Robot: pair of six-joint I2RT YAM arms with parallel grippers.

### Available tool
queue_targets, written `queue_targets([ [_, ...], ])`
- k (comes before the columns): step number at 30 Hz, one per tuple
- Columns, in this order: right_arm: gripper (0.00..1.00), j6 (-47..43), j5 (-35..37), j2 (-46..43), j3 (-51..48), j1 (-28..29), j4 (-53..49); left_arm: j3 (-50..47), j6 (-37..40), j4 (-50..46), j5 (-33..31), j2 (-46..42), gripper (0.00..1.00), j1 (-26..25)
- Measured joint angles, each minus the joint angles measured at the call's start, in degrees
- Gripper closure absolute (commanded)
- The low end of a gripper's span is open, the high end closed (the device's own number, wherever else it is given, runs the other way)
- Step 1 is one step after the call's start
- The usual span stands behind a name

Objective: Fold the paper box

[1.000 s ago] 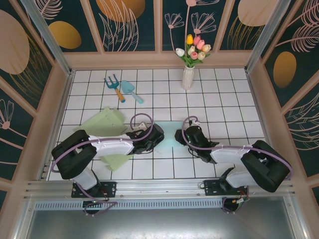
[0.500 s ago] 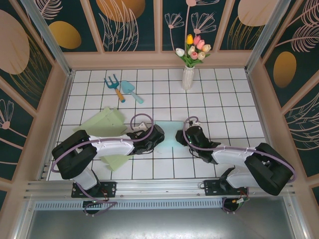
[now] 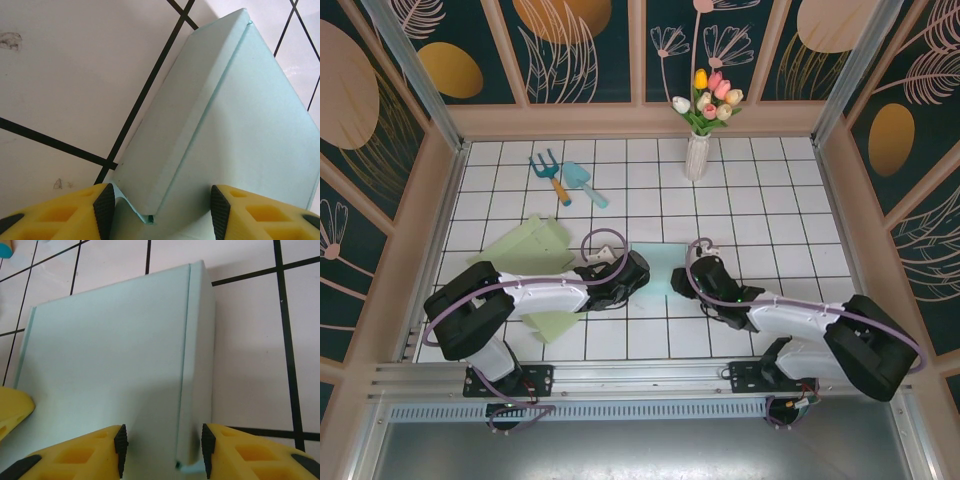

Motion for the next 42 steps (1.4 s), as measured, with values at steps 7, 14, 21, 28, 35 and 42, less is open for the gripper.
queue_targets([
  [7, 0.53, 0.2, 1.8, -4.8, 0.0, 2.1, -3.6, -0.1, 0.0, 0.2, -0.3, 0.0, 0.45, 0.0],
  [14, 0.52, 1.5, 1.9, -7.1, -2.8, 2.5, -3.1, -0.3, -0.2, 0.5, -0.5, 0.0, 0.45, 0.0],
  [21, 0.51, 3.0, 0.2, -7.4, -7.1, 2.6, -0.1, -0.3, -0.3, 0.5, -0.5, 0.0, 0.45, 0.0],
  [28, 0.52, 3.0, -2.7, -7.5, -7.6, 2.8, 2.8, -0.3, -0.3, 0.6, -0.5, 0.0, 0.45, 0.0],
  [35, 0.56, 3.0, -4.4, -7.5, -7.6, 2.8, 3.8, -0.4, -0.3, 0.5, -1.1, 0.0, 0.45, 0.0],
  [42, 0.59, 3.0, -4.6, -7.5, -7.6, 2.8, 3.9, -0.4, -0.2, 0.4, -1.6, 0.0, 0.45, 0.0],
])
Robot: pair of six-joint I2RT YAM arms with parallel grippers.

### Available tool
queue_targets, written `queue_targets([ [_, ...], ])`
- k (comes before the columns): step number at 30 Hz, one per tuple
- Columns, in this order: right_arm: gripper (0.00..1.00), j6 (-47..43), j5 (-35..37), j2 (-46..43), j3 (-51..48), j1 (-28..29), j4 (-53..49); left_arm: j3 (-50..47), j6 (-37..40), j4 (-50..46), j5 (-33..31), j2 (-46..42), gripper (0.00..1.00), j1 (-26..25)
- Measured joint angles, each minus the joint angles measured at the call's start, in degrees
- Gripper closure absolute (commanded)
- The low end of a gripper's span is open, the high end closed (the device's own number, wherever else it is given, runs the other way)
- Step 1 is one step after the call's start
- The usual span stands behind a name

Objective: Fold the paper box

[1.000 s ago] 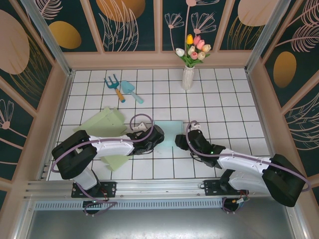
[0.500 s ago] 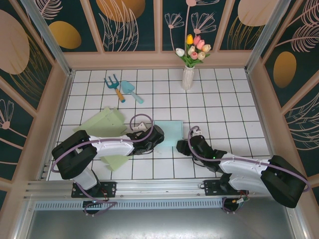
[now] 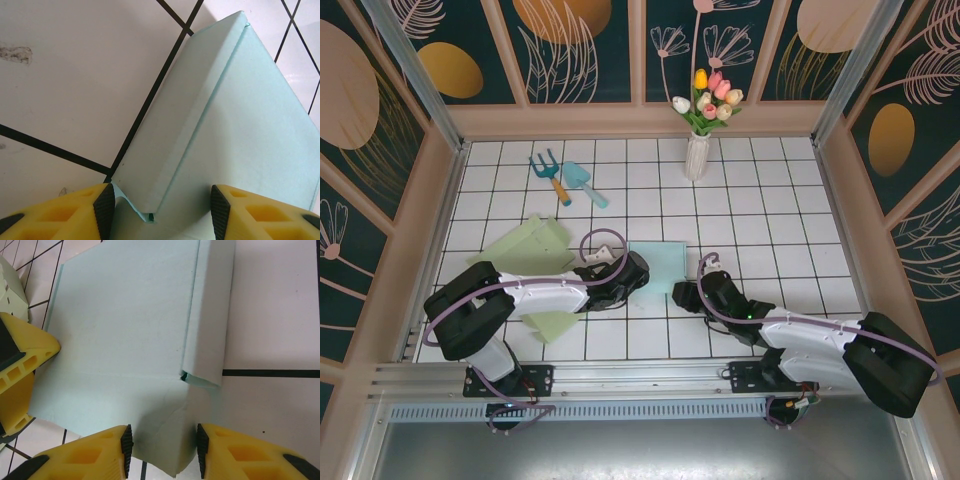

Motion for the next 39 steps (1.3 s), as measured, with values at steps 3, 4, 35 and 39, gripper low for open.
queue_targets([
  [3, 0.60, -0.1, 0.0, 0.0, 0.0, 0.0, 0.0, 0.0, 0.0, 0.0, -0.1, 0.0, 0.45, 0.0],
  [4, 0.60, -0.3, 0.0, 0.0, 0.0, 0.0, 0.0, 0.0, 0.0, 0.0, -0.1, 0.0, 0.45, 0.0],
  [35, 0.62, -6.0, 2.9, 3.0, -4.6, 0.0, 10.6, 0.0, 0.0, 0.1, -0.2, 0.2, 0.46, 0.0],
  [39, 0.62, -6.6, 3.3, 3.6, -5.3, 0.0, 12.8, 0.0, 0.0, 0.1, -0.2, 0.2, 0.46, 0.0],
])
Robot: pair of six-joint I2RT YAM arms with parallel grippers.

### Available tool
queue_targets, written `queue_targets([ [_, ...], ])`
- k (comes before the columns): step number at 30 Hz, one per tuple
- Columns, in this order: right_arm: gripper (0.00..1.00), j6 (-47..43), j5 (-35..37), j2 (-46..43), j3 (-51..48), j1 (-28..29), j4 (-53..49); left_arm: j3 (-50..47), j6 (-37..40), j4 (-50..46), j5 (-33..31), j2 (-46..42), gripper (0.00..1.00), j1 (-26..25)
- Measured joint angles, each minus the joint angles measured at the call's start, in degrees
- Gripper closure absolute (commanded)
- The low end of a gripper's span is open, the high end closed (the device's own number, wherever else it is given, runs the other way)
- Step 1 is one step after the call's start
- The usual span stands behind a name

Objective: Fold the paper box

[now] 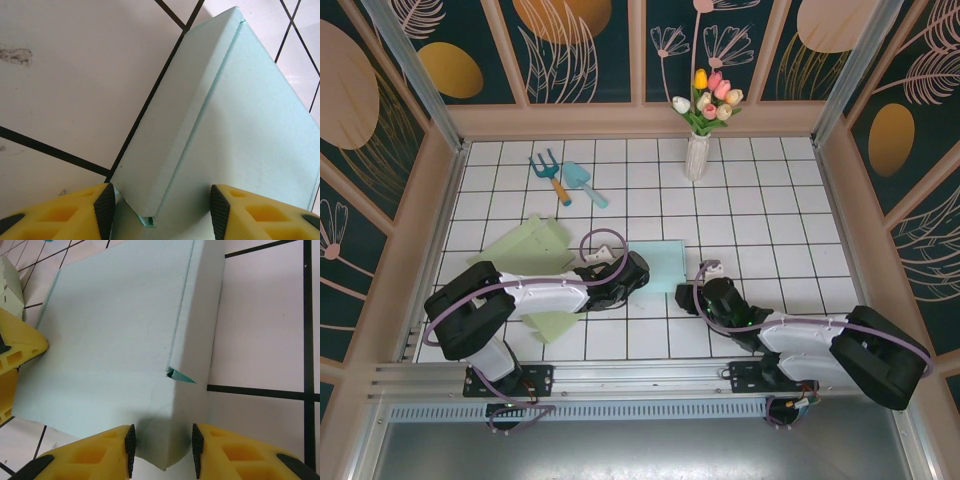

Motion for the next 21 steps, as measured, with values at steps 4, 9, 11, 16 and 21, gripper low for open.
queue_targets([
  [4, 0.64, -0.3, -0.2, 0.2, -0.3, 0.0, 1.1, 0.0, 0.0, 0.0, 0.0, 0.0, 0.46, 0.0],
  [9, 0.64, -0.3, -1.4, 0.1, -0.3, 0.0, 1.2, 0.0, 0.0, 0.0, -0.2, 0.1, 0.46, 0.0],
  [11, 0.64, -0.1, -1.8, -0.1, -0.3, 0.1, 1.1, 0.0, 0.0, 0.0, -0.2, 0.1, 0.46, 0.0],
  [16, 0.64, 0.1, -1.9, -1.0, -0.3, 0.4, 0.4, 0.0, 0.0, 0.0, -0.4, 0.1, 0.46, 0.0],
  [21, 0.65, -0.6, -1.1, -0.8, -0.3, 0.4, 0.3, 0.0, 0.0, 0.0, -0.4, 0.1, 0.46, 0.0],
])
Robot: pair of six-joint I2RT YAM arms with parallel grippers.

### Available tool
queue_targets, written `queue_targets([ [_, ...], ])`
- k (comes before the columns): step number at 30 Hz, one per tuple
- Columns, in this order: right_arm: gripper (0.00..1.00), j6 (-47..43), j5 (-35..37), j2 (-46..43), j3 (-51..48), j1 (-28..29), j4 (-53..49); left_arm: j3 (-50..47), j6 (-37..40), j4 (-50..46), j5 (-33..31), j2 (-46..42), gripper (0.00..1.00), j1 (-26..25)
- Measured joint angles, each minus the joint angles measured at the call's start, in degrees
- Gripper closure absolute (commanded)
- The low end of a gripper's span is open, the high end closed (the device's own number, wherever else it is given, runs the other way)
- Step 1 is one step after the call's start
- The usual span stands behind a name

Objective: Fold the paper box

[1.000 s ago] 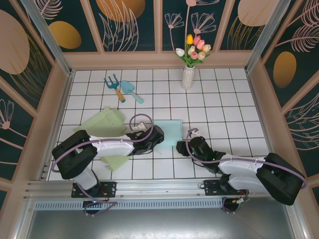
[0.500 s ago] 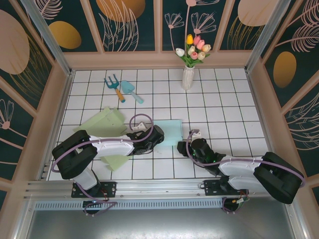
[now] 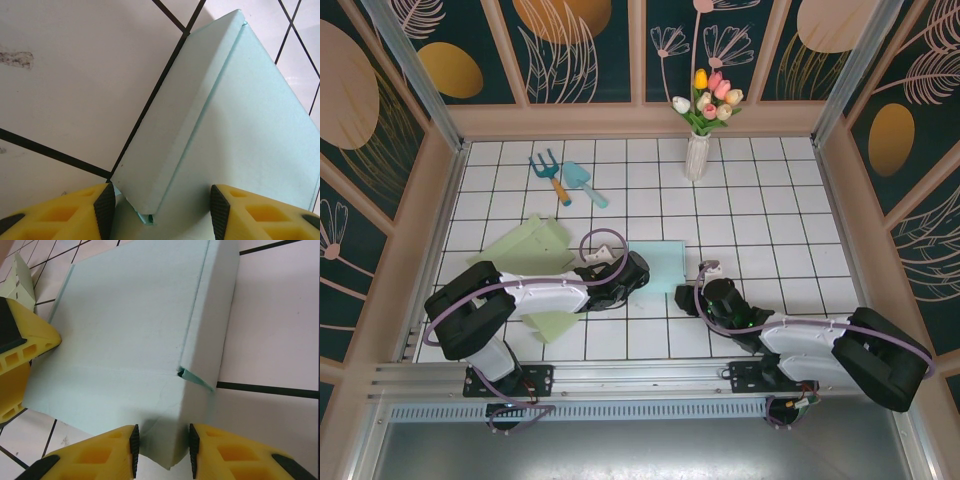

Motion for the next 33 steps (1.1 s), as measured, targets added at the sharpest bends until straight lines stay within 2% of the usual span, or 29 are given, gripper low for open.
queue_targets([
  [23, 0.65, -6.0, 4.1, 10.6, -2.1, 0.3, 14.7, 0.0, 0.0, 0.9, -0.5, 0.5, 0.46, 0.0],
  [33, 0.60, -6.3, 5.5, 10.3, -2.4, 0.3, 14.0, 0.0, 0.0, 1.5, -0.8, 0.8, 0.46, 0.0],
])
